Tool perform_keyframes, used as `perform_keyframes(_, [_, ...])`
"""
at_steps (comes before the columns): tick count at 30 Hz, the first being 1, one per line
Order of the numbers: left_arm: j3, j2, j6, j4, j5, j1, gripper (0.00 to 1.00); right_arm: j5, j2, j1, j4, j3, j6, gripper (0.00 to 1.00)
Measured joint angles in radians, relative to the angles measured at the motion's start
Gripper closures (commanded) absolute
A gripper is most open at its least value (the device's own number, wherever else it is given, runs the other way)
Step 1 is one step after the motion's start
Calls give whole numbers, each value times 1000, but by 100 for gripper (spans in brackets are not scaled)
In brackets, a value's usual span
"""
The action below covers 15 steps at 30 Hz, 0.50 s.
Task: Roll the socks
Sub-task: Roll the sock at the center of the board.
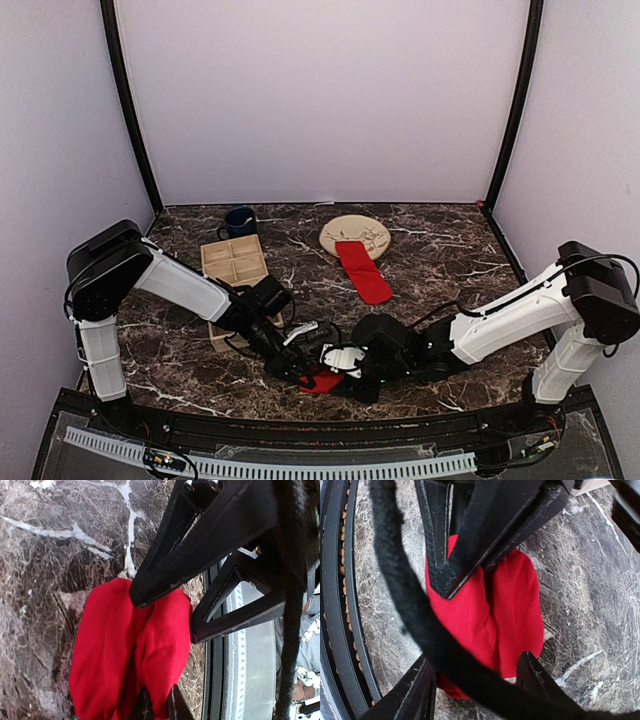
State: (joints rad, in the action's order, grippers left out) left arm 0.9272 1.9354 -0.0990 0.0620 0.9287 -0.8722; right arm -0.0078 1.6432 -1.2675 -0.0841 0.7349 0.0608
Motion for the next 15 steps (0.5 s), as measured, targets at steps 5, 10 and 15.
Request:
perform_keyframes(5, [2,4,-3,2,6,2,100,-5,11,-8,7,7,13,53])
perform_keyframes(10, [5,10,-3,5,16,5,100,-18,15,-14,20,8,17,56])
perform_keyframes(15, [6,10,-4,8,17,5,100,-22,16,-19,29,8,26,66])
